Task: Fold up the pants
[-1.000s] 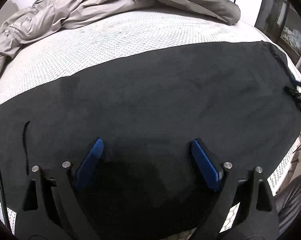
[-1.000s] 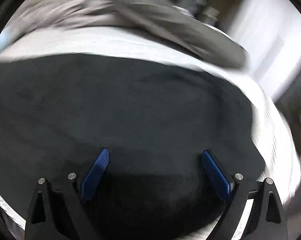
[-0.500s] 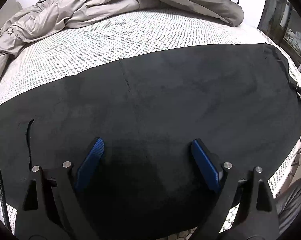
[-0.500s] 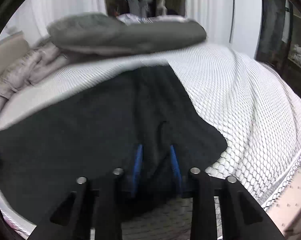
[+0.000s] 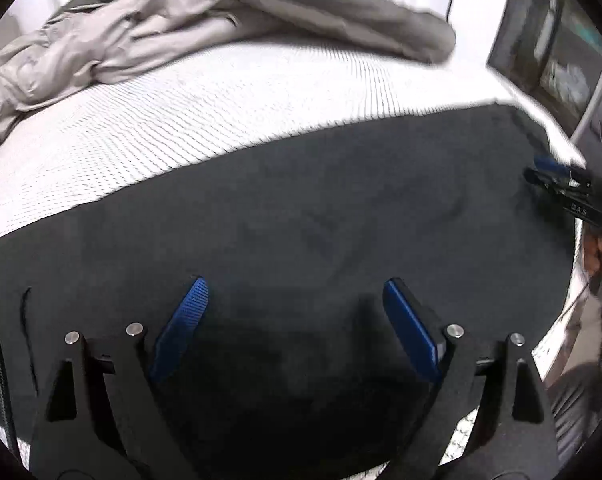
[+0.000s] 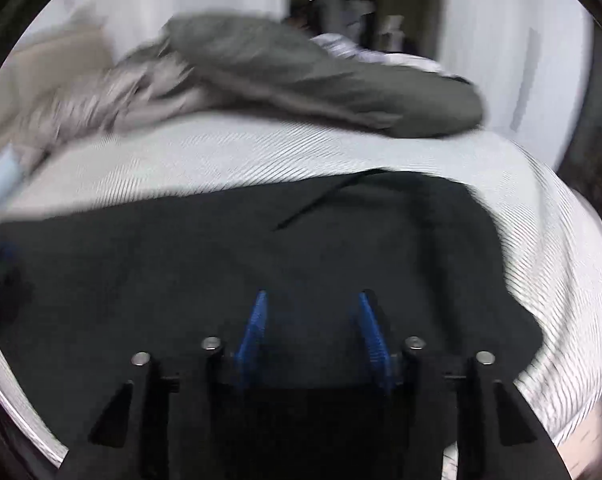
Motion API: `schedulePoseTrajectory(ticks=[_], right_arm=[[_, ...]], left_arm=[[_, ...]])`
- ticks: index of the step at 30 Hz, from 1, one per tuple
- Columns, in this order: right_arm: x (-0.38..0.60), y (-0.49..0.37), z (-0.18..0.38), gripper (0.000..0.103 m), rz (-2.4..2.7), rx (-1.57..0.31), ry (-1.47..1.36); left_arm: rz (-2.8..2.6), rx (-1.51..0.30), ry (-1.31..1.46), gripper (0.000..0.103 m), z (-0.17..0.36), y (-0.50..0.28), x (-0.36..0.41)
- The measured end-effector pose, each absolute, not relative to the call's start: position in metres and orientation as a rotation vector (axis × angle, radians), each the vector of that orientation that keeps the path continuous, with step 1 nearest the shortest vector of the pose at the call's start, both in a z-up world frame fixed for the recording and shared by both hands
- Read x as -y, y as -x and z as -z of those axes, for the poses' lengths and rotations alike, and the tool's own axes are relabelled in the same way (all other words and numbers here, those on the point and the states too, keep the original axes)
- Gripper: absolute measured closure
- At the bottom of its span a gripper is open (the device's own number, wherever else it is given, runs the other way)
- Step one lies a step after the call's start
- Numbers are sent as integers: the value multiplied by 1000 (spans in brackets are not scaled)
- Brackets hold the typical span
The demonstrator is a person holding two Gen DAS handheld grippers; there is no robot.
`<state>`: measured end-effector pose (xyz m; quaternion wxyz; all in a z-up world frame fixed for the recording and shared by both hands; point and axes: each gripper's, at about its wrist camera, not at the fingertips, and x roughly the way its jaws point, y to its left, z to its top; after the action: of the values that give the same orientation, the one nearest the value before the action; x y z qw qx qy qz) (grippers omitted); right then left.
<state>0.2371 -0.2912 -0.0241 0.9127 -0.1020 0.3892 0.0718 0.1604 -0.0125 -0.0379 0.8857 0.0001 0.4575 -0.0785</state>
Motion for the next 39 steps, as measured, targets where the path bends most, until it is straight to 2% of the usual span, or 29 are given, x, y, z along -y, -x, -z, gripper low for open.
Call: schedulePoseTrajectory(ticks=[5, 11, 15, 17, 21, 25, 27, 30, 35, 39], right_arm=[[297, -268, 57, 31, -68, -834, 259], [321, -271, 50, 31, 142, -833, 242], [274, -276, 39, 30, -2, -850, 263], [237, -274, 30, 21, -98, -833, 329], [177, -292, 33, 19, -250, -868, 386], [146, -311, 67, 18, -285, -944, 459], [151, -314, 70, 16, -301, -932, 435], [179, -325, 62, 14, -184, -910, 432], [276, -336, 65, 5, 158, -918, 303], [289, -338, 58, 6, 147, -924, 205]], left_arm=[[93, -1006, 2, 15, 48, -166, -2], [16, -1001, 48, 14, 50, -154, -36], [29, -986, 64, 14, 37, -151, -36], [40, -947, 53, 14, 25, -156, -30], [92, -937, 5, 14, 9, -187, -12], [119, -1027, -19, 14, 39, -217, -4], [121, -1069, -47, 11, 59, -221, -2], [128, -1041, -21, 9, 58, -217, -9], [116, -1032, 7, 9, 58, -212, -17], [88, -1042, -12, 12, 53, -206, -15]])
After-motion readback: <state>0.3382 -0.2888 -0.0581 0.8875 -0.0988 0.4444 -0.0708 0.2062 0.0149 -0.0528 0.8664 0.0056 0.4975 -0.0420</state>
